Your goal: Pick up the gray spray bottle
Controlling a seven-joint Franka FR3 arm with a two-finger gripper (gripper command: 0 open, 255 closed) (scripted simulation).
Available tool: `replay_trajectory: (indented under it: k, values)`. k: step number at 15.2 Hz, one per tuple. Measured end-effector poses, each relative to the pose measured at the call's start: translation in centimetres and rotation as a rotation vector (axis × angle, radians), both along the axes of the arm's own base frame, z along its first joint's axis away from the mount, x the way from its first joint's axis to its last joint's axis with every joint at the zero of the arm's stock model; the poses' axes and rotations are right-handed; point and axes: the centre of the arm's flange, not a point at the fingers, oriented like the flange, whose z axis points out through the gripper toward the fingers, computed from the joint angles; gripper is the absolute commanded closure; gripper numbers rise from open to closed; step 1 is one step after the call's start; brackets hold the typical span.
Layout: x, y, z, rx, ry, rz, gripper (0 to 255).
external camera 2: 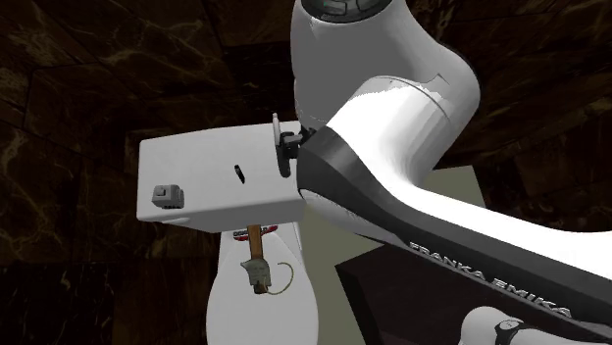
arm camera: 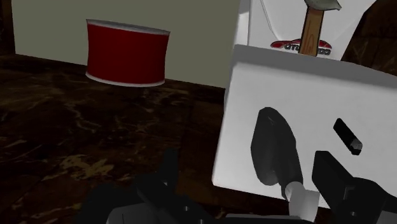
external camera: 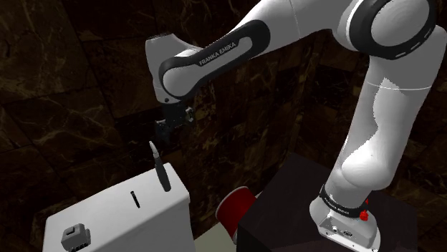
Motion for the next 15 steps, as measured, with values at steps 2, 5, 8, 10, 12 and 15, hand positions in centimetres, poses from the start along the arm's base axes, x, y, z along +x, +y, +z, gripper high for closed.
replay_trajectory:
  k: [2, 5, 8, 10, 12, 15]
  values:
    - [2.0, 1.5, -0.8, -0.001, -0.006, -0.017, 0]
    - [4.8, 3.8, -2.2, -0.003, -0.015, -0.043, 0]
    - [7.6, 5.9, -3.1, -0.004, -0.025, -0.069, 0]
    - [8.6, 6.3, -3.9, -0.006, -0.027, -0.076, 0]
    - [8.7, 6.4, -4.8, -0.006, -0.028, -0.079, 0]
    - [8.9, 6.5, -6.3, -0.006, -0.028, -0.079, 0]
